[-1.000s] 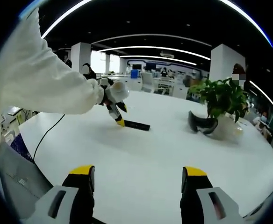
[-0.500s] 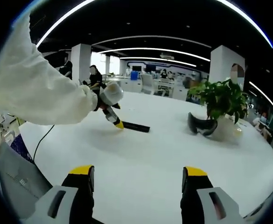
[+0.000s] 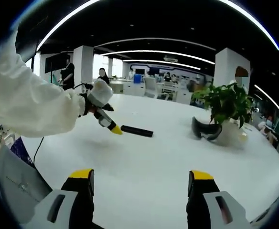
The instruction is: Press the specified remote control buttons in sequence, fully releasing each button before pressing the next.
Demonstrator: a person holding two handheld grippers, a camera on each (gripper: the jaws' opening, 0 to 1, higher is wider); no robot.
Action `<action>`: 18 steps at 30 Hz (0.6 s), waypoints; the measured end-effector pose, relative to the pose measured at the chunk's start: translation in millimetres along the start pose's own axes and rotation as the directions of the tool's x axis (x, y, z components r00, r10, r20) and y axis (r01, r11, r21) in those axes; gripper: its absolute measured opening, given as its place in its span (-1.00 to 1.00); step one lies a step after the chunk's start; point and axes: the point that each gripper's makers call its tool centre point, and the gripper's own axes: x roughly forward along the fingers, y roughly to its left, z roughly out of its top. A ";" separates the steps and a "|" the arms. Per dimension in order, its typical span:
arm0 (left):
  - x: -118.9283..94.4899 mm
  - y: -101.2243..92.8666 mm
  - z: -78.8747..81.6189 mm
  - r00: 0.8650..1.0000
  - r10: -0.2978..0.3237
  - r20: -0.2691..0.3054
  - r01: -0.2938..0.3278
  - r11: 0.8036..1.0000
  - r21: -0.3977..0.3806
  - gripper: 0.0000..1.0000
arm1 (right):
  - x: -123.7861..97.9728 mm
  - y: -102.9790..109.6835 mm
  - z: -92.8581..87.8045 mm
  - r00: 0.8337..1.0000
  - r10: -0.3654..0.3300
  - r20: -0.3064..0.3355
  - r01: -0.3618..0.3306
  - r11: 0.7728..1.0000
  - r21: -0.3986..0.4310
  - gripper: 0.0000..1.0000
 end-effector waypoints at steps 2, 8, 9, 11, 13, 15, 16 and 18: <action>-8.3 -4.4 -0.5 1.000 -0.007 0.015 0.008 1.000 -0.028 1.00 | -0.1 0.7 0.5 1.000 0.003 0.003 -0.003 1.000 -0.001 0.61; -36.2 -12.7 -8.1 0.997 0.016 0.070 -0.015 1.000 -0.024 1.00 | -1.5 2.3 2.7 1.000 0.008 0.014 -0.007 1.000 -0.010 0.64; -41.9 -12.2 -10.2 0.997 0.030 0.076 -0.028 0.999 -0.024 1.00 | -1.8 2.3 3.0 1.000 0.007 0.015 -0.006 1.000 -0.012 0.65; -50.0 -14.0 -10.1 0.995 0.032 0.096 -0.028 0.999 -0.044 1.00 | -1.8 1.8 3.5 1.000 0.005 0.019 -0.005 1.000 -0.012 0.68; -60.1 -17.0 -9.7 0.993 0.029 0.115 -0.020 0.996 -0.086 1.00 | -1.7 1.8 2.9 1.000 0.006 0.014 -0.006 1.000 -0.008 0.69; -66.5 -18.6 -10.4 0.992 0.027 0.125 -0.015 0.995 -0.098 1.00 | -1.9 0.9 4.0 1.000 0.001 0.019 -0.001 1.000 -0.009 0.71; -71.1 -18.7 -11.6 0.991 0.034 0.127 -0.022 0.995 -0.098 1.00 | -2.3 0.4 4.9 1.000 -0.001 0.024 0.001 1.000 -0.008 0.72; -81.0 -19.6 -11.2 0.988 0.050 0.143 -0.034 0.993 -0.114 1.00 | -2.9 -0.1 6.8 0.999 -0.005 0.032 0.005 1.000 -0.006 0.76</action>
